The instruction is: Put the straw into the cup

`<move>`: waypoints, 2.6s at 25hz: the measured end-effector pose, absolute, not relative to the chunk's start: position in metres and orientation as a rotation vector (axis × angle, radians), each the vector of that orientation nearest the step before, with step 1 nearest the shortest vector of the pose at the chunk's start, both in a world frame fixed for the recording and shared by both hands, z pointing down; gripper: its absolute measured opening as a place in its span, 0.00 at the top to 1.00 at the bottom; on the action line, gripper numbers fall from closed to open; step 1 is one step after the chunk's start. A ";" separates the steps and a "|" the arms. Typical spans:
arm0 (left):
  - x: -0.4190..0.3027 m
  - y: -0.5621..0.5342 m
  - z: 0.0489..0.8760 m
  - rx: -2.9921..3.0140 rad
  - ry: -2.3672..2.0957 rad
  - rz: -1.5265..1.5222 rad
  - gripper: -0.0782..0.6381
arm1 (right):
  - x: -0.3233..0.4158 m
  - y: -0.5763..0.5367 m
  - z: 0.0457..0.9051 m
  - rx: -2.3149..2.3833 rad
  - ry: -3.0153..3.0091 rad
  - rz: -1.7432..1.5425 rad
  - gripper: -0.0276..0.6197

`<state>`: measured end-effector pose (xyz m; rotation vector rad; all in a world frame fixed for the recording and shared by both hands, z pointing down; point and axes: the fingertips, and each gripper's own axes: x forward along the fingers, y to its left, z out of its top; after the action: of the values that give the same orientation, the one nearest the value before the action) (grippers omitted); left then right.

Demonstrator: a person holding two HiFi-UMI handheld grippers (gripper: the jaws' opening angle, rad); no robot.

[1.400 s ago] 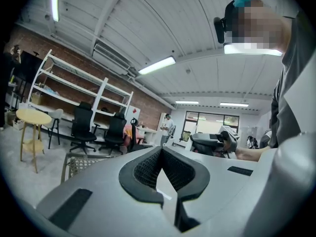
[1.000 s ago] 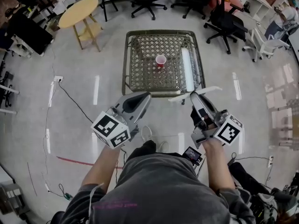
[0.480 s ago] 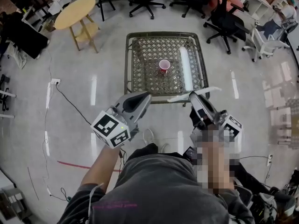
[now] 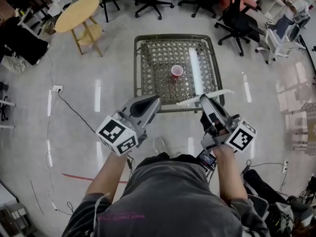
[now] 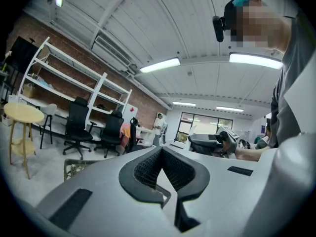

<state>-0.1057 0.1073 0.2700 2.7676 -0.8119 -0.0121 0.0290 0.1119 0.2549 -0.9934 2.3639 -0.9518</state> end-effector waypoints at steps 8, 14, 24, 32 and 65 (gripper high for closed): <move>-0.118 0.094 0.267 2.753 -0.813 -0.035 0.88 | 0.017 0.101 0.252 -1.008 2.362 -0.954 0.89; -0.115 0.087 0.270 2.753 -0.799 -0.033 0.88 | 0.019 0.094 0.254 -1.020 2.351 -0.955 0.89; -0.107 0.074 0.271 2.748 -0.798 -0.010 0.88 | 0.024 0.080 0.256 -1.008 2.346 -0.966 0.89; -0.091 0.042 0.279 2.729 -0.828 0.015 0.88 | 0.042 0.043 0.267 -0.991 2.356 -1.000 0.89; -0.032 -0.062 0.324 2.593 -0.921 0.146 0.88 | 0.090 -0.081 0.314 -0.867 2.360 -1.171 0.89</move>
<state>-0.0316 -0.0623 0.3240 2.5930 -0.9207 0.1456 0.0898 -0.0809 0.3141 -0.8667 2.3602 -1.1710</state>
